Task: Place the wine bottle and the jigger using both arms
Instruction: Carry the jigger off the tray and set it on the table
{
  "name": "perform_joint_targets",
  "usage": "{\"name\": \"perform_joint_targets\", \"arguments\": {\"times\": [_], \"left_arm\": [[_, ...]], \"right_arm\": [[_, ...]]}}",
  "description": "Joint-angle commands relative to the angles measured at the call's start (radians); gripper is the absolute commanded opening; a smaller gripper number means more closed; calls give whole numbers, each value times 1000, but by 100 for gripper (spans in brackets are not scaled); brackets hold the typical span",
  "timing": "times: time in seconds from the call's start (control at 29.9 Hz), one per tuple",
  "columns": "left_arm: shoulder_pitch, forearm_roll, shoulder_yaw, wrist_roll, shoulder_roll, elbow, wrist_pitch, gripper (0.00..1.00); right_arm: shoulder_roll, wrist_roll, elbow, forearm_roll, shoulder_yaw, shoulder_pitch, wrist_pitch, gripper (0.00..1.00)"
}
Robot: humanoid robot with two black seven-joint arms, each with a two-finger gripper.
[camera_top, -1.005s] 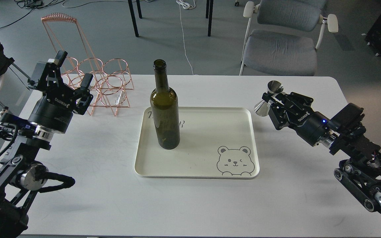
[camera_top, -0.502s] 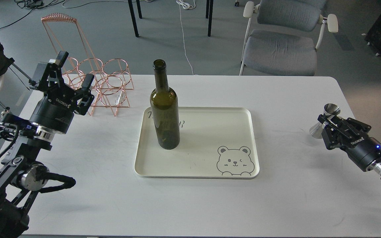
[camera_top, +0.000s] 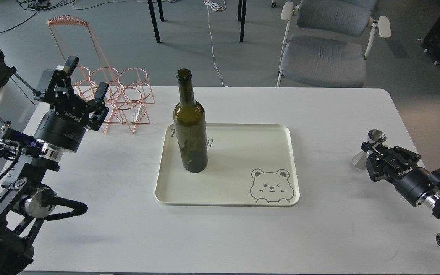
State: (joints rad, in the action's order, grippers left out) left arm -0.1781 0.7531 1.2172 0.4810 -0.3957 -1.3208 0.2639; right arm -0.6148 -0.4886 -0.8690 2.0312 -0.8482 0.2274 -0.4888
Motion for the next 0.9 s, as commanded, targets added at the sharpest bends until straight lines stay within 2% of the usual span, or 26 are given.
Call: {"name": "perform_joint_targets", "arguments": {"times": [0.0,0.2,0.33,0.4,0.5,0.57,0.67,0.87], "left_arm": [[0,0,1,1,0,0,1,98],[-1,0,1,1,0,0,2,98],[-3,0,-1,2,0,0,2,98],[-4,0,1,2,0,0,2,98],[-4,0,1,2,0,0,1,98],[-9,0,1,2,0,0,2,98],[-9,0,1,2,0,0,2,98],[-9,0,-1,2,0,0,2,98]], "right_arm": [[0,0,7,0,6,-3,0,22],[1,0,8,0,8,-5,0,33],[0,0,8,0,8,-5,0,55],[0,0,7,0,8,-5,0,70],[0,0,1,-6,9,-7,0,79],[-8,0,-4,-8,9,-8,0,88],[-20,0,-8,-8,9,-22,0,92],[-143,0,-89,-17,14,-117,0,94]]}}
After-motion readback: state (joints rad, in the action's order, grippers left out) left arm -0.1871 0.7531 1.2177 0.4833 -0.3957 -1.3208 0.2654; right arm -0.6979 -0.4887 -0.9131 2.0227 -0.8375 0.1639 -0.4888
